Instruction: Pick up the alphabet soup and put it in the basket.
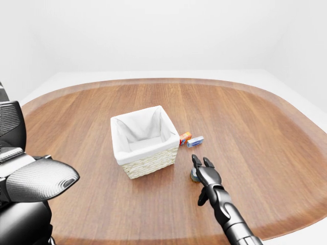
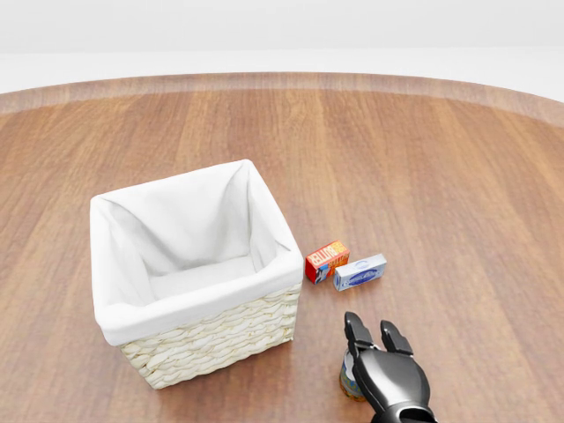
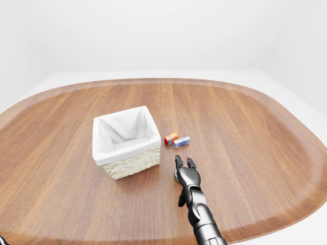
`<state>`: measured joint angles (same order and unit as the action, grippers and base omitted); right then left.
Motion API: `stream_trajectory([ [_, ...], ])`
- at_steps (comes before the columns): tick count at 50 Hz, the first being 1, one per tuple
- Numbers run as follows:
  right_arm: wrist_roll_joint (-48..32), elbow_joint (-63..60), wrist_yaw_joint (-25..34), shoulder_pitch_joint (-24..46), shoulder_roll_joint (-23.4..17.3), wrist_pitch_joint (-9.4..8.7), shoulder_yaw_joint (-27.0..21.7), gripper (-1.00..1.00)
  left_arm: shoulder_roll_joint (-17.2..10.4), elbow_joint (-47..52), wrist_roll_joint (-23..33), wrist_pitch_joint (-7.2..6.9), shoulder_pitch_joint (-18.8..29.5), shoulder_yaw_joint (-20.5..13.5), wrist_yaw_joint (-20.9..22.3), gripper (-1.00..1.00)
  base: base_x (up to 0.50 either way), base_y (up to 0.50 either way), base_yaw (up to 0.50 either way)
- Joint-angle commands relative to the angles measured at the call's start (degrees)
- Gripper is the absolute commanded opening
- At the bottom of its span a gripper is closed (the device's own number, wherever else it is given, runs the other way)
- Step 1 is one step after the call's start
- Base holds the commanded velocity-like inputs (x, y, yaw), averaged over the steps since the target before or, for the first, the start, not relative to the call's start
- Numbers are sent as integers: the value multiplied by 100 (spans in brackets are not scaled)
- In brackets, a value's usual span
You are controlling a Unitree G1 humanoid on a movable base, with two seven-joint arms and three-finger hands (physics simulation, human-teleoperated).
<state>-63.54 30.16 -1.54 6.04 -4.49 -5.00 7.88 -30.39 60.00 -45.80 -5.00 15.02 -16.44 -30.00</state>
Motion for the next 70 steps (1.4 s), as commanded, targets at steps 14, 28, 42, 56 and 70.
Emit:
stream_trajectory([
  [14, 85, 204, -91, 54, 54, 0, 69, 100, -148, 0, -287, 0, -24, 14, 0, 100, 0, 0, 0],
  [28, 182, 652, -299, 216, 27, 0, 25, 100, 37, 0, -8, 0, -14, 32, 0, 100, 0, 0, 0],
  [42, 272, 1134, -532, 355, 132, 23, 128, 100, -35, 0, -144, 0, 13, 17, 0, 100, 0, 0, 0],
  [56, 99, 797, -449, 290, 111, 10, 155, 33, -136, 0, -279, 0, -18, 33, 0, 100, 0, 0, 0],
  [70, 147, 1027, -582, 379, 136, 69, 105, -97, -114, 0, 1, 0, -43, 202, 0, 100, 0, 0, 0],
])
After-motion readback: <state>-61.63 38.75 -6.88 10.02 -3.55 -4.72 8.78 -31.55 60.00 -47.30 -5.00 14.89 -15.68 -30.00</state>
